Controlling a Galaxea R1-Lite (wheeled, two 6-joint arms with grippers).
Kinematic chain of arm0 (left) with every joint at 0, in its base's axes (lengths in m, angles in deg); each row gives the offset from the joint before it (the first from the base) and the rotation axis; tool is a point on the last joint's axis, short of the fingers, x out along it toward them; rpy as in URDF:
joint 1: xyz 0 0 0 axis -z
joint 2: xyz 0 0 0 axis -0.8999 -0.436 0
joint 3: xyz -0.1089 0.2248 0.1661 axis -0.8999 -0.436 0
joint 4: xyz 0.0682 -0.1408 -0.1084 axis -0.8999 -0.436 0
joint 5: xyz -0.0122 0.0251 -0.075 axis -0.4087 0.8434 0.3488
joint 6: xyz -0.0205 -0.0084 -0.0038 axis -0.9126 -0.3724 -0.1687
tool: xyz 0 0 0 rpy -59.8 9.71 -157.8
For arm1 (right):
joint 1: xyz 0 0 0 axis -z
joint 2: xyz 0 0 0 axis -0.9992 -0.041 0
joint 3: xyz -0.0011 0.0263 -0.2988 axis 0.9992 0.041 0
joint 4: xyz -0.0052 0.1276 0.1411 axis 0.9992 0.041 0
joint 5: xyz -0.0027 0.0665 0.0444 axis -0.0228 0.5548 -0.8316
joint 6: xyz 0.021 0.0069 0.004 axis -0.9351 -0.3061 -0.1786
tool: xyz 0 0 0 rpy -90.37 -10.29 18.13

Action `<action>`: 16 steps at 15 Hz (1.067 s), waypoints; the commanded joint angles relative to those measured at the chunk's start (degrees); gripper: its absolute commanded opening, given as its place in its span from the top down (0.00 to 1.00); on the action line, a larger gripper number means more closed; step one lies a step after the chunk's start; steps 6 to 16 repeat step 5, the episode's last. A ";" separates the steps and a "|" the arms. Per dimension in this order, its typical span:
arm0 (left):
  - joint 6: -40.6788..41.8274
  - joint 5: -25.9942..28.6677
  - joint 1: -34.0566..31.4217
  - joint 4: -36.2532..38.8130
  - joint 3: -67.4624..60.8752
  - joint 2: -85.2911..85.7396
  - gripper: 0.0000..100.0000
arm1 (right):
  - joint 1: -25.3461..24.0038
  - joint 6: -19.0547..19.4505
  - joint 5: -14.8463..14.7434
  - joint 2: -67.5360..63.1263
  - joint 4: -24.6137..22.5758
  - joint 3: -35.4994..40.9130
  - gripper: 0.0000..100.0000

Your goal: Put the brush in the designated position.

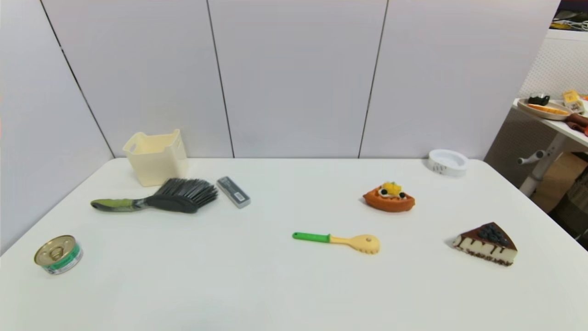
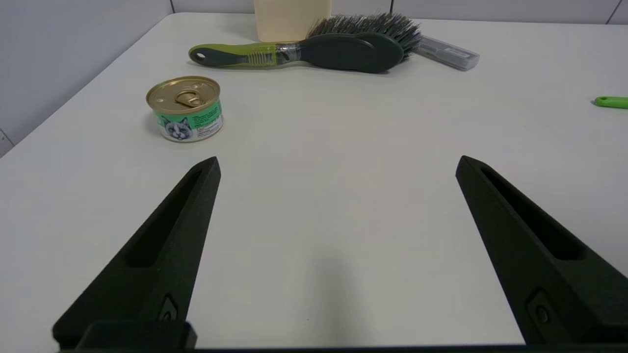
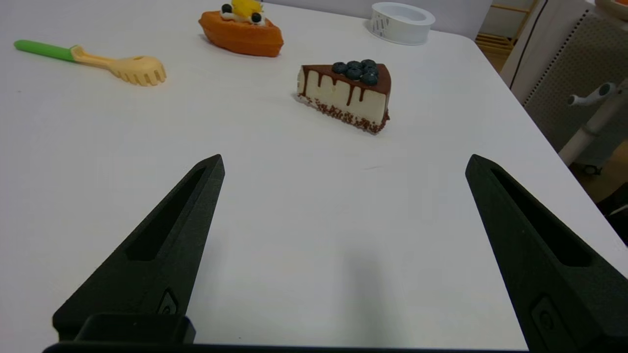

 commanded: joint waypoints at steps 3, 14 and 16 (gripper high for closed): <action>0.00 0.02 0.02 0.01 0.00 -0.16 0.00 | 0.00 -2.16 -0.10 -0.07 -0.02 0.09 0.00; 0.00 0.02 0.02 0.01 0.00 -0.16 0.00 | 0.00 -2.68 -0.10 -0.07 -0.02 0.09 0.00; 0.00 0.02 0.02 0.01 0.00 -0.16 0.00 | 0.00 -2.68 -0.10 -0.07 -0.02 0.09 0.00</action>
